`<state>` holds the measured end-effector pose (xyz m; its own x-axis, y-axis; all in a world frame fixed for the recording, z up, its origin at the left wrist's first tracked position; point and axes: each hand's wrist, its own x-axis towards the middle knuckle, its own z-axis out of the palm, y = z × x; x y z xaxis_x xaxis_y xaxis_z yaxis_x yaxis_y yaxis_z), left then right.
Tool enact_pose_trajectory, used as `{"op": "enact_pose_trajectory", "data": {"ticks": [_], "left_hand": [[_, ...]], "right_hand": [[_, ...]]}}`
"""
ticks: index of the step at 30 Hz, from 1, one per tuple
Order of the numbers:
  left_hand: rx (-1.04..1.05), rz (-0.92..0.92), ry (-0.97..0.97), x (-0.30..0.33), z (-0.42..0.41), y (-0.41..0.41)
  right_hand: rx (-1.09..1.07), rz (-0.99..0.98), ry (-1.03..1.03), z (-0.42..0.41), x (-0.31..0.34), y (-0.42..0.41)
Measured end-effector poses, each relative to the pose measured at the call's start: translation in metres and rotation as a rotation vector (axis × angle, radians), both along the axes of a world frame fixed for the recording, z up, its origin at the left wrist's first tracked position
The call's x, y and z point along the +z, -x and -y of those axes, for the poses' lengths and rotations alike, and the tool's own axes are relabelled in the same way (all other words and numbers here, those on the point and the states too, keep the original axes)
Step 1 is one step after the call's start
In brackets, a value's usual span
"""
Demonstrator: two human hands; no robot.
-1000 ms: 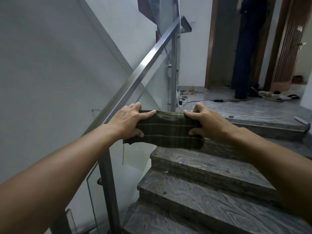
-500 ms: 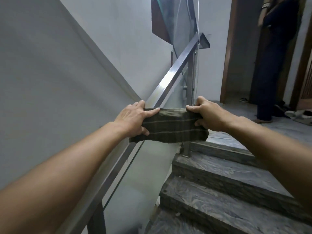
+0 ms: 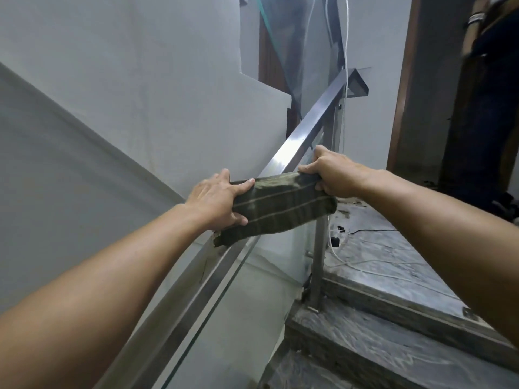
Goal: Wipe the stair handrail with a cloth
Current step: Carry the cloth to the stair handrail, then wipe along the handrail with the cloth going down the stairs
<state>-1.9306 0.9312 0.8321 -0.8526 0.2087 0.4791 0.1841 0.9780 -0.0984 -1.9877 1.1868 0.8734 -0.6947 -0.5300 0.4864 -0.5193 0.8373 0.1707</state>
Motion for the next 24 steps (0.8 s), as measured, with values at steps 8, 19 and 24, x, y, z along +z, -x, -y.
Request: {"op": "enact_pose_trajectory", "data": {"ticks": [8, 19, 24], "left_hand": [[0.094, 0.078, -0.156, 0.032, -0.02, 0.077], [0.105, 0.007, -0.342, 0.025, -0.056, 0.111], [-0.113, -0.042, -0.441, 0.019, -0.077, 0.126]], "right_hand": [[0.019, -0.001, -0.107, 0.008, 0.073, 0.111], [-0.038, 0.102, 0.126, 0.026, 0.099, 0.186], [0.103, -0.205, 0.006, 0.025, 0.085, 0.186]]}}
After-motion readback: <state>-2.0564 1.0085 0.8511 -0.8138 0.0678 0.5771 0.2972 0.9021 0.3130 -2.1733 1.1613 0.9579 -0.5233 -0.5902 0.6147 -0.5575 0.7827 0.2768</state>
